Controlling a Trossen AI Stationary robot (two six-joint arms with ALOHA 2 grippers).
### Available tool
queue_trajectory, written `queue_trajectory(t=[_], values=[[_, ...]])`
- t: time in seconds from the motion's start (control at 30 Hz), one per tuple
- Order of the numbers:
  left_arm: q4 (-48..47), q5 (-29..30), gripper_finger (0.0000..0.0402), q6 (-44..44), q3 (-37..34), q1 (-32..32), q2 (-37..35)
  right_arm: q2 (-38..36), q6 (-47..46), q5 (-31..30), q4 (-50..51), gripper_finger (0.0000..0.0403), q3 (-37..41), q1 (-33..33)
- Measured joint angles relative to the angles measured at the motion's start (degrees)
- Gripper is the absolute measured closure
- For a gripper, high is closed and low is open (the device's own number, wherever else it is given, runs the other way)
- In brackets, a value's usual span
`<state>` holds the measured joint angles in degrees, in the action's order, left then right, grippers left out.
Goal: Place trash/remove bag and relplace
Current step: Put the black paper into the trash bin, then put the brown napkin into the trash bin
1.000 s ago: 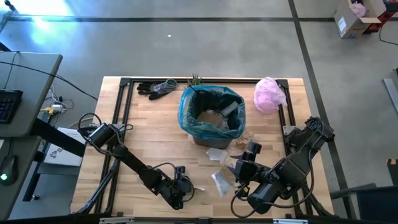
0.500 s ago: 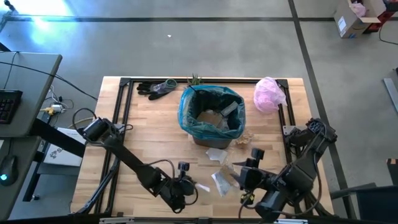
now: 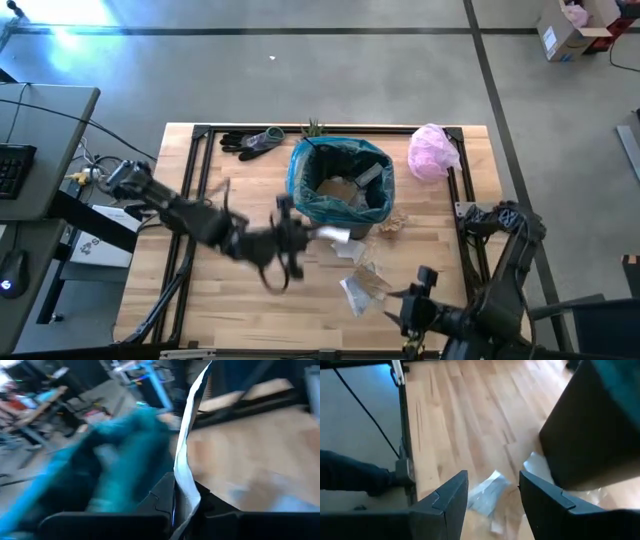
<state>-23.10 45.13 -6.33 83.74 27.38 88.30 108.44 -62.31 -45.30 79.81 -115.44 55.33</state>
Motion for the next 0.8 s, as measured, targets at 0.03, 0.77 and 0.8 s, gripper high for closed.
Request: queue_trajectory(t=[0.03,0.77,0.8], values=[[0.05,-0.53,0.0401,-1.76,0.38,-2.08,-0.78,0.91,-1.01,0.00,0.00,0.0241,0.00,0.42],[-3.03,-38.04,0.0249,1.62,3.33,-32.27,-0.29,20.11,-45.15,-0.83,9.00,0.0241,6.23,4.57],[-3.03,-38.04,0.0240,1.62,3.33,-31.77,-0.29,20.12,-46.85,-0.65,8.80,0.0241,8.12,4.83]])
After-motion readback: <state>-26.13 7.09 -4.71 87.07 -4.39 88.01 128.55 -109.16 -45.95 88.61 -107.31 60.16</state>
